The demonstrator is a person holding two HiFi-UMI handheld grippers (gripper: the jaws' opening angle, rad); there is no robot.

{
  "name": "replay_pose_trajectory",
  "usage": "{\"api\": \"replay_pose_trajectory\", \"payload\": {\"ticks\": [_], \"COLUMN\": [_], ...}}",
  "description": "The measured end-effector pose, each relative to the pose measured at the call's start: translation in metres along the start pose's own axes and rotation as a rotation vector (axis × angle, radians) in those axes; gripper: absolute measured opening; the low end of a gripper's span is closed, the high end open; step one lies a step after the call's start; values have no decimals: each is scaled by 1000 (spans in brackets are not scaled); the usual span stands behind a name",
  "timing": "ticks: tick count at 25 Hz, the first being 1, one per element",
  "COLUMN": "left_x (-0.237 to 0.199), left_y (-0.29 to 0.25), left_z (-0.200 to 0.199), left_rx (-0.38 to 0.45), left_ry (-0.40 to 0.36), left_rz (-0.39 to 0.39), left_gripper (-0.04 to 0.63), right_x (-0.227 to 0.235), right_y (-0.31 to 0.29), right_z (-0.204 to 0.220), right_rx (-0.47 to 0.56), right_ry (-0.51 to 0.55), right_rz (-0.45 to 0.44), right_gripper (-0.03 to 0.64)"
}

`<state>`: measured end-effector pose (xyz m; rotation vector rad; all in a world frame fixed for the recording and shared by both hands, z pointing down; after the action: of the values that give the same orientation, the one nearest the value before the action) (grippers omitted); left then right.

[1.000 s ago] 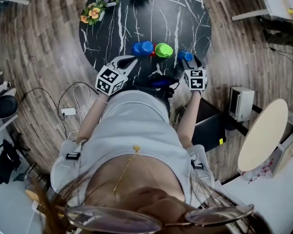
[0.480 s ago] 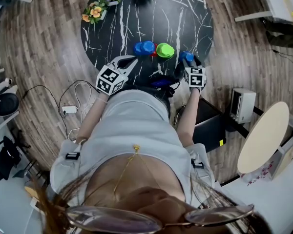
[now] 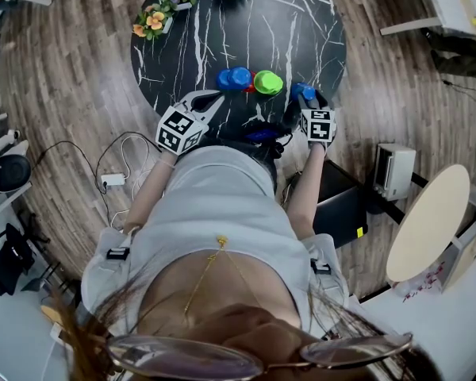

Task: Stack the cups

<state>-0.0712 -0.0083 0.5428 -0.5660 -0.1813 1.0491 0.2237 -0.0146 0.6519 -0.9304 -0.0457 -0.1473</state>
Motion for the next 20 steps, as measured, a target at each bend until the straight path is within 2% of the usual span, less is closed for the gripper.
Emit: {"api": "replay_pose_trajectory", "payload": {"ticks": [20], "left_x": [1], "left_y": [-1], "left_z": [0], "left_rx": [14], "left_ry": [-9], "left_rz": [17], "left_gripper": [34], "right_x": [-10], "right_y": [23], "right_z": [-26], "right_rx": [29], "right_ry": [59], "right_rz": [-6], "right_gripper": [221]}}
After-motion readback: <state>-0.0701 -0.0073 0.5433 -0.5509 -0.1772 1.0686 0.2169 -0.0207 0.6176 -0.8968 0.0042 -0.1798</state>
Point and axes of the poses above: the fingertips, and each gripper's own axes: y backward along the fingers, x to its right, z out of its underside, the point moved 3 cm from there along y, backward along the fingers, and after that the axes turned 13 degrees about -y, right-handed, at the moved point
